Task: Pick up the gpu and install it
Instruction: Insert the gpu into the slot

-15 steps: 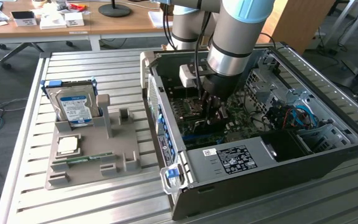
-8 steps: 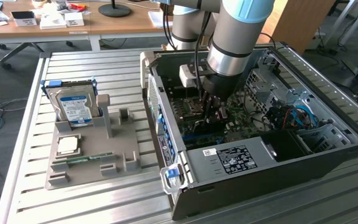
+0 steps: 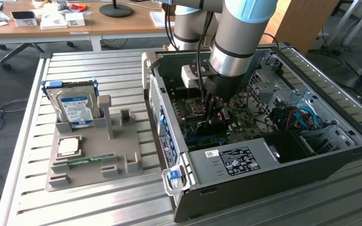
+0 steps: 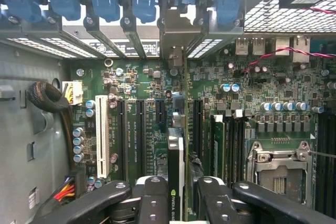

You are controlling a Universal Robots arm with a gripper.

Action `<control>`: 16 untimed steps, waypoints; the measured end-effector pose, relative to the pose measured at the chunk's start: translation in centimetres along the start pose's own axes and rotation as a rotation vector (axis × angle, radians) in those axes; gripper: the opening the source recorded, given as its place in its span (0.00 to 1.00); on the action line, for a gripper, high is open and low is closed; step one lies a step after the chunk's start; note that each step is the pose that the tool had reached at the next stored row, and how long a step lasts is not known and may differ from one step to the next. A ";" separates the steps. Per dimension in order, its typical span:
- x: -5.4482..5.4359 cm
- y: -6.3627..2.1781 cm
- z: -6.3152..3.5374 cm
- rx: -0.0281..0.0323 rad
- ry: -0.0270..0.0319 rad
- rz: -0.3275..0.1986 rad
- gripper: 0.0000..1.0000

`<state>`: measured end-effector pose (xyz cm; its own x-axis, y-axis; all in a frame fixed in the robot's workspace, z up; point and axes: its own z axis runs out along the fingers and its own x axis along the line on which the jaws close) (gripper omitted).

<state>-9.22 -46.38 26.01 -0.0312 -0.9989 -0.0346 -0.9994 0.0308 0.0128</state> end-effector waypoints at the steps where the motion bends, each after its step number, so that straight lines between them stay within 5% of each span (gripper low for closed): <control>1: 0.0 0.00 0.00 0.0001 0.0000 0.004 0.26; 16: 0.0 0.19 0.20 0.0002 0.0002 0.007 0.26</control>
<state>-9.41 -46.39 25.81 -0.0381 -0.9987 -0.0343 -0.9992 0.0376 0.0128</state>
